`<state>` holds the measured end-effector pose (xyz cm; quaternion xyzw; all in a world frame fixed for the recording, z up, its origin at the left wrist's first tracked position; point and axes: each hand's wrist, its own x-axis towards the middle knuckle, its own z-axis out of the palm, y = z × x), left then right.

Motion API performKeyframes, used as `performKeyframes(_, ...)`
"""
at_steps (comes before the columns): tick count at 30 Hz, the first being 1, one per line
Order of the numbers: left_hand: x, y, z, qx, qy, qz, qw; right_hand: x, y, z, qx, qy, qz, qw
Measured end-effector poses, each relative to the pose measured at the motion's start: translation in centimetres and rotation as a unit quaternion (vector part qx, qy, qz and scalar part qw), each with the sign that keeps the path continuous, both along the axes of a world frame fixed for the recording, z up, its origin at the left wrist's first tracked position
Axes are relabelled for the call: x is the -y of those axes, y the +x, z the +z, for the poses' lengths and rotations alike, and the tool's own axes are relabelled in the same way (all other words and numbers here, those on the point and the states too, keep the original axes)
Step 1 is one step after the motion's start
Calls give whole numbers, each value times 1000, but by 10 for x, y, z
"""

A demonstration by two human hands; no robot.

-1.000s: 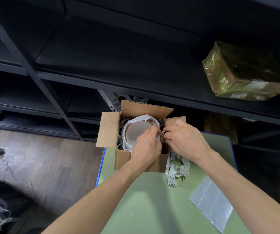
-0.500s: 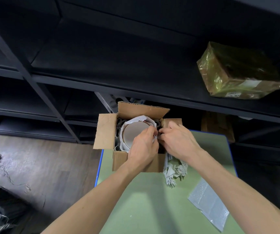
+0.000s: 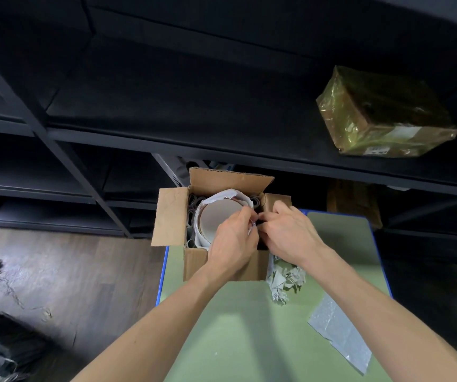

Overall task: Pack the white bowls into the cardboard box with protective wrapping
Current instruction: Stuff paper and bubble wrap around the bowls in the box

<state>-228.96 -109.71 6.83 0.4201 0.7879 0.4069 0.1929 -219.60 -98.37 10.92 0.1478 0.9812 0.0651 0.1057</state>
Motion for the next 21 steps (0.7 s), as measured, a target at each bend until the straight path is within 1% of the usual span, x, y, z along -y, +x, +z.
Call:
performKeyframes(2, 1, 0, 0, 2, 3, -2, 1000, 2, 6, 3, -32, 12, 6, 999)
performKeyframes(5, 1, 0, -1, 3, 6, -3, 1000, 4, 17, 6, -83, 5, -3, 997)
performKeyframes(15, 3, 1, -1, 35, 7, 4, 999, 15, 30, 5, -92, -14, -39, 995)
performKeyframes(21, 4, 2, 3, 27, -3, -10, 1000, 24, 27, -2, -96, -33, -72, 992)
